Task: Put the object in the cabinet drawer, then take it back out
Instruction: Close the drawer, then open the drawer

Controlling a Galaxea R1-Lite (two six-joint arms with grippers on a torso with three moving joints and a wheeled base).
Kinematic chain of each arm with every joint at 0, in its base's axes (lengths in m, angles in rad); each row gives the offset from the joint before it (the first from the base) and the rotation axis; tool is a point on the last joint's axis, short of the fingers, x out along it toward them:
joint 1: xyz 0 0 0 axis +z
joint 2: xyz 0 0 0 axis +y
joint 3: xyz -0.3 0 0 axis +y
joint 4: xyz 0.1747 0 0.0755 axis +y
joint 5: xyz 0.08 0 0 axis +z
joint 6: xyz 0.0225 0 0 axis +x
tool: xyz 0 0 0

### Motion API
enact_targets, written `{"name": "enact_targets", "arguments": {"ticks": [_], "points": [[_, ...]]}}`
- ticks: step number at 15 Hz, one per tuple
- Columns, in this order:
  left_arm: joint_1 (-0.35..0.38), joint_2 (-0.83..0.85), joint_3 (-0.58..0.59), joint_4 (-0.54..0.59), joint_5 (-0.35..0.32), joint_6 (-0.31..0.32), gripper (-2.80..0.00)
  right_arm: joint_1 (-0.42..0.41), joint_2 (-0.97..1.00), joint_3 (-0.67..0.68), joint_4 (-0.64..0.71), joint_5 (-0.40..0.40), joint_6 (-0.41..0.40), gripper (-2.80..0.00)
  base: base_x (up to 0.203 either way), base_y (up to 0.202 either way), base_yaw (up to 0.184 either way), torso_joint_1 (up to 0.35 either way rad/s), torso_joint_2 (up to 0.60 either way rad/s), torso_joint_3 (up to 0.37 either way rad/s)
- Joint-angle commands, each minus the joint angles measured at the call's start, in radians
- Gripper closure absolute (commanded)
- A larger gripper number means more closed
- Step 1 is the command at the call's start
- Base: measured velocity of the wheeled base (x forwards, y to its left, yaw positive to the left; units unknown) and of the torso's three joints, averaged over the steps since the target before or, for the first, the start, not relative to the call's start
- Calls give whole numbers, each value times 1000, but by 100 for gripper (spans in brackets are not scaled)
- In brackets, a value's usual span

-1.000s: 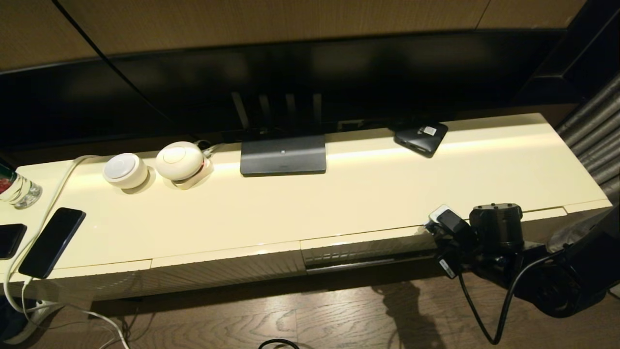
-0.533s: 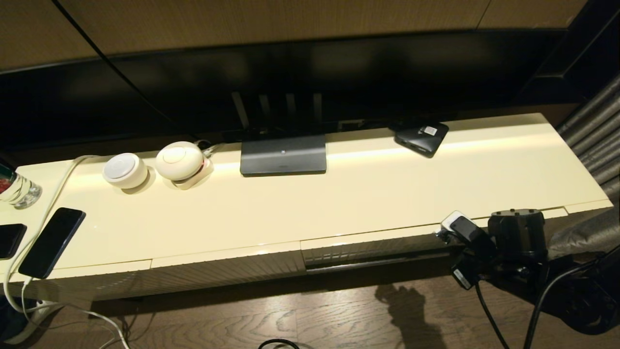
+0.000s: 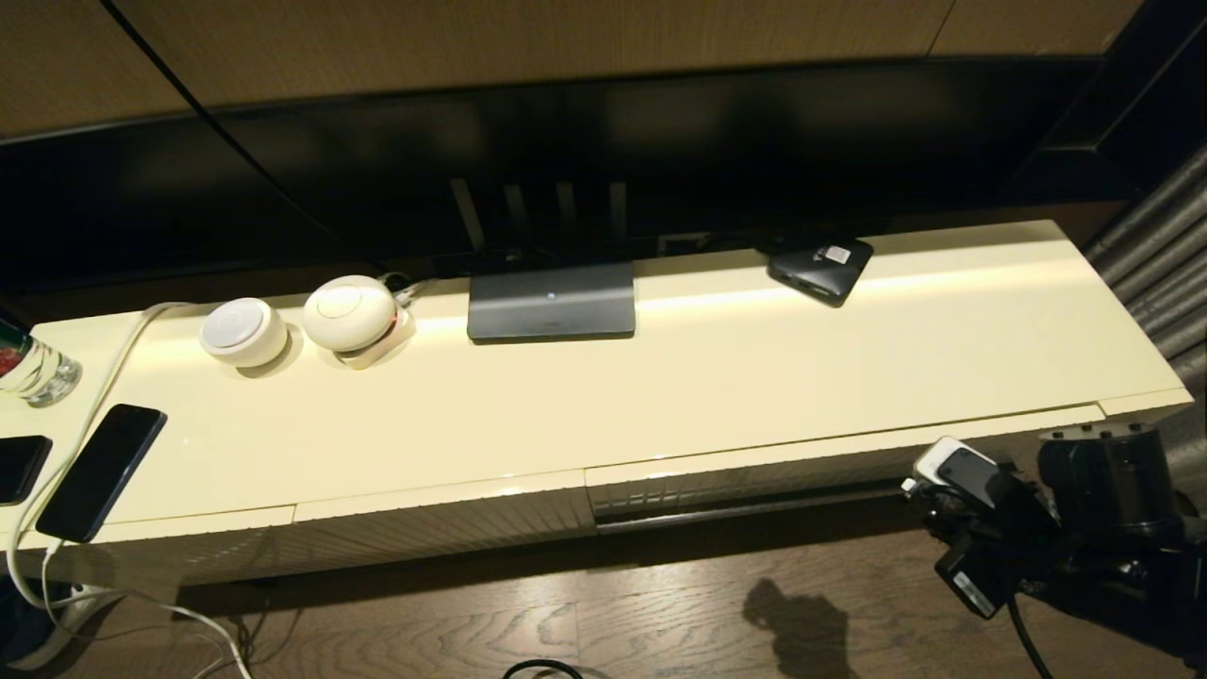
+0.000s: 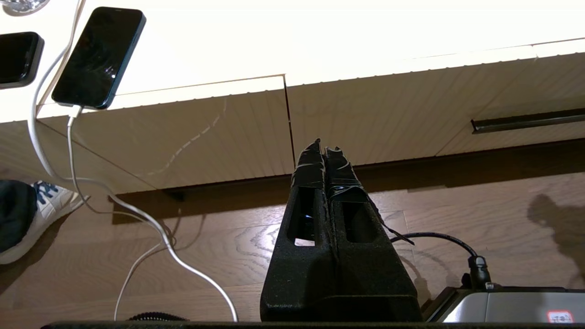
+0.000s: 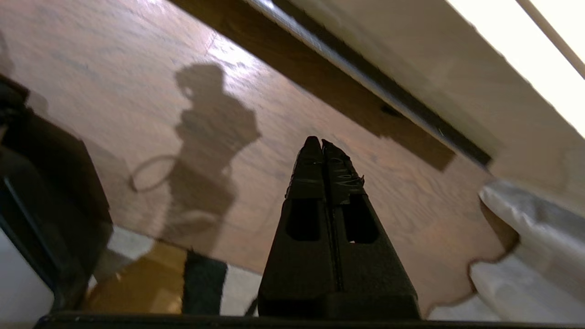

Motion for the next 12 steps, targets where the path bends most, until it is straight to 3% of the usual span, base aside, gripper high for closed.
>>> {"name": "enact_targets", "arguments": {"ticks": [1,4,12], "points": [[1,1,3,0,0,0,0,-2,-88,28,26,-5,-5,0,0,0,0,0,0,0],[0,1,3,0,0,0,0,-1,-174,34,191,-17,1,0,0,0,0,0,0,0],[0,1,3,0,0,0,0,-8,-385,115,305,-59,8,0,0,0,0,0,0,0]]}}
